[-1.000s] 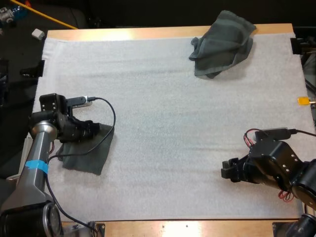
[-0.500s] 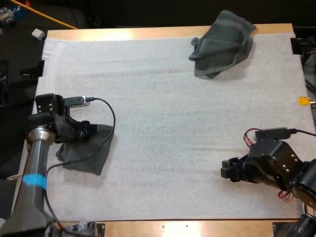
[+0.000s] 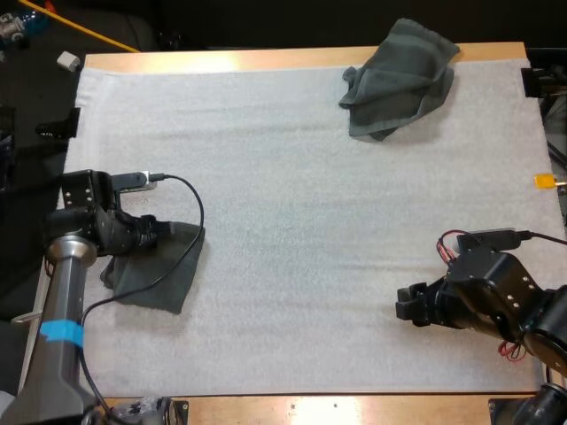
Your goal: Pick towel from pile, fold and stack
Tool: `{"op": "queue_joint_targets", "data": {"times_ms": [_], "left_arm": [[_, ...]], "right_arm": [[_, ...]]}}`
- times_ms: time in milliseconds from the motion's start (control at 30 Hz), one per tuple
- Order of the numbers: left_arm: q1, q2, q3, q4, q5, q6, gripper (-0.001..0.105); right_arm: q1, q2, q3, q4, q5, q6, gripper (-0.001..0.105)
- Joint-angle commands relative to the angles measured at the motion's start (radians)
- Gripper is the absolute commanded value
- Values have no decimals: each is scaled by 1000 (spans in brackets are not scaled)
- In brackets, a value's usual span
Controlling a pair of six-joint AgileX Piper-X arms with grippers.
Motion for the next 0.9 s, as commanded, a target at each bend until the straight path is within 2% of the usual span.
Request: {"op": "queue_joint_targets", "data": {"times_ms": [0, 467, 533, 700, 867], "left_arm": [[-2, 49, 13, -54, 17, -15, 60], [-1, 215, 14, -19, 51, -12, 60], [-2, 218, 13, -10, 62, -13, 60], [-2, 208, 11, -15, 23, -5, 60], [-8, 117, 9, -8, 16, 1, 60]], "right_arm": [[3, -5, -5, 2, -10, -4, 64], [3, -5, -3, 4, -14, 1, 64], [3, -4, -4, 3, -14, 2, 64], [-1, -5, -2, 1, -7, -3, 64], [-1, -9, -1, -4, -7, -2, 64]]}}
